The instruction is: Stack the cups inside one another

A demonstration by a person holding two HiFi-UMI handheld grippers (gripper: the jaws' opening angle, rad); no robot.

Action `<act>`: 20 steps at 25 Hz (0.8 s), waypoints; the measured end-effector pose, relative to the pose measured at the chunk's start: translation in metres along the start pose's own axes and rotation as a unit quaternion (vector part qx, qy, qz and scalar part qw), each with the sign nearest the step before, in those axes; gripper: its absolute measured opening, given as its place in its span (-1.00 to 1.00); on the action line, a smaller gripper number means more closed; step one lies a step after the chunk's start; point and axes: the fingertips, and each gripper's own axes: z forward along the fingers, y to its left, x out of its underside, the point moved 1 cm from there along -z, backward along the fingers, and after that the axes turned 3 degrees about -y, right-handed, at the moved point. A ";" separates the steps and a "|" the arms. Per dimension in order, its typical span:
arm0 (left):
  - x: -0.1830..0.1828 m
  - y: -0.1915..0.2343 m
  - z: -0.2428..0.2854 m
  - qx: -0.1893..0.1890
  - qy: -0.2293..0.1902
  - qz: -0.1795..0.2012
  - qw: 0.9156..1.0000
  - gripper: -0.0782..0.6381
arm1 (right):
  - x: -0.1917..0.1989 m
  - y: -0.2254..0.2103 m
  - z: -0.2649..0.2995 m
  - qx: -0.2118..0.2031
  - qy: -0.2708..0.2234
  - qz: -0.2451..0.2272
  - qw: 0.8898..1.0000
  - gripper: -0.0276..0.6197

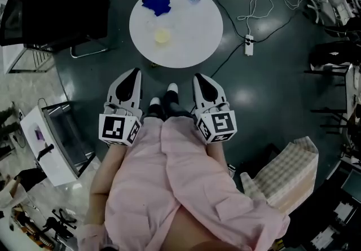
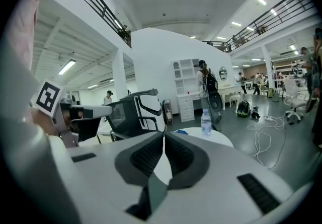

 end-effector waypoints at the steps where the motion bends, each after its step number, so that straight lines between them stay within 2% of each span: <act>1: 0.001 0.002 0.002 -0.007 -0.001 -0.001 1.000 -0.76 | 0.000 -0.003 0.003 -0.005 0.003 -0.002 1.000 -0.82; 10: 0.000 0.016 0.025 -0.052 -0.011 -0.004 0.999 -0.76 | -0.007 -0.022 0.032 -0.042 0.011 -0.014 0.999 -0.82; 20: 0.001 0.007 0.056 -0.059 -0.021 -0.006 0.998 -0.76 | -0.006 -0.052 0.044 -0.053 0.020 -0.023 0.998 -0.82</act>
